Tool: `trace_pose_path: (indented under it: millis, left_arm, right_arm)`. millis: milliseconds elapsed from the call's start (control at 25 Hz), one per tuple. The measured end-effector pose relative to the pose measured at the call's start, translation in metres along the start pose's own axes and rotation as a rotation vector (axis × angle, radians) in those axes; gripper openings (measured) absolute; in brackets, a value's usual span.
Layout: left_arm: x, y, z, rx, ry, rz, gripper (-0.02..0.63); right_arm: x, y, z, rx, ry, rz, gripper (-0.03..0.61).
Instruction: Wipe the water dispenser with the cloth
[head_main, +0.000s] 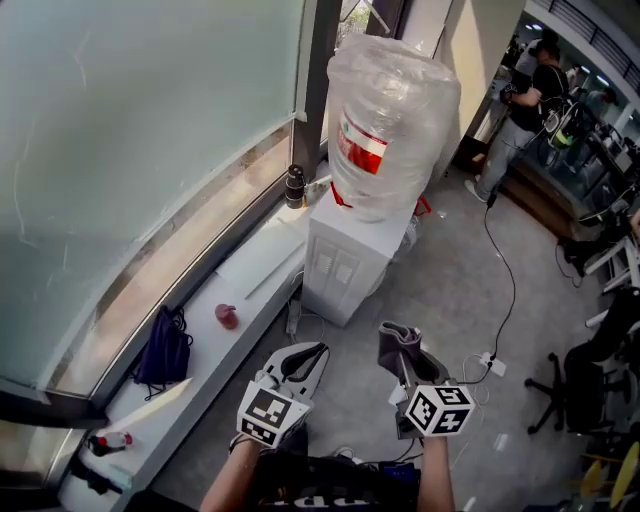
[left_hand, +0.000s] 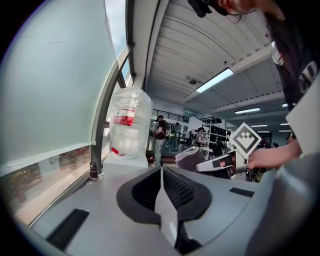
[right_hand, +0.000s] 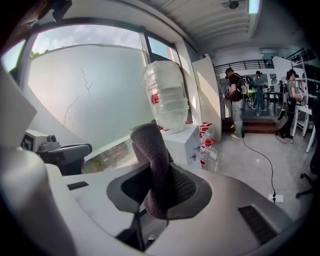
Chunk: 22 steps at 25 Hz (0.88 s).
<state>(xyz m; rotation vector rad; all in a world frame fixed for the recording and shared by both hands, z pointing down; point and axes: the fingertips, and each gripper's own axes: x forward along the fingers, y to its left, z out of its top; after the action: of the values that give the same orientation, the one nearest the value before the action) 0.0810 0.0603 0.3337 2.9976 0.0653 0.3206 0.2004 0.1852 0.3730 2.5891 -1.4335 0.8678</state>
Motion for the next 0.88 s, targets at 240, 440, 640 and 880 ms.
trace_pose_path:
  millis: [240,440,640,880]
  left_arm:
    - [-0.008,-0.094,-0.001,-0.010,0.017,-0.023,0.026]
    - [-0.020,-0.160,0.002,-0.014,0.003,-0.025,0.025]
    - [-0.027,-0.209,0.002,-0.018,-0.011,-0.020,0.025]
    - [-0.027,-0.255,0.006,0.006,-0.033,-0.025,0.026]
  right_arm:
    - [-0.065,-0.034,-0.018,0.041,-0.048,0.051,0.101]
    - [-0.112,-0.050,-0.026,0.033,-0.085,0.100,0.101]
    - [-0.159,-0.064,-0.036,0.026,-0.113,0.131,0.101]
    - [-0.203,-0.085,-0.045,0.031,-0.142,0.148,0.100]
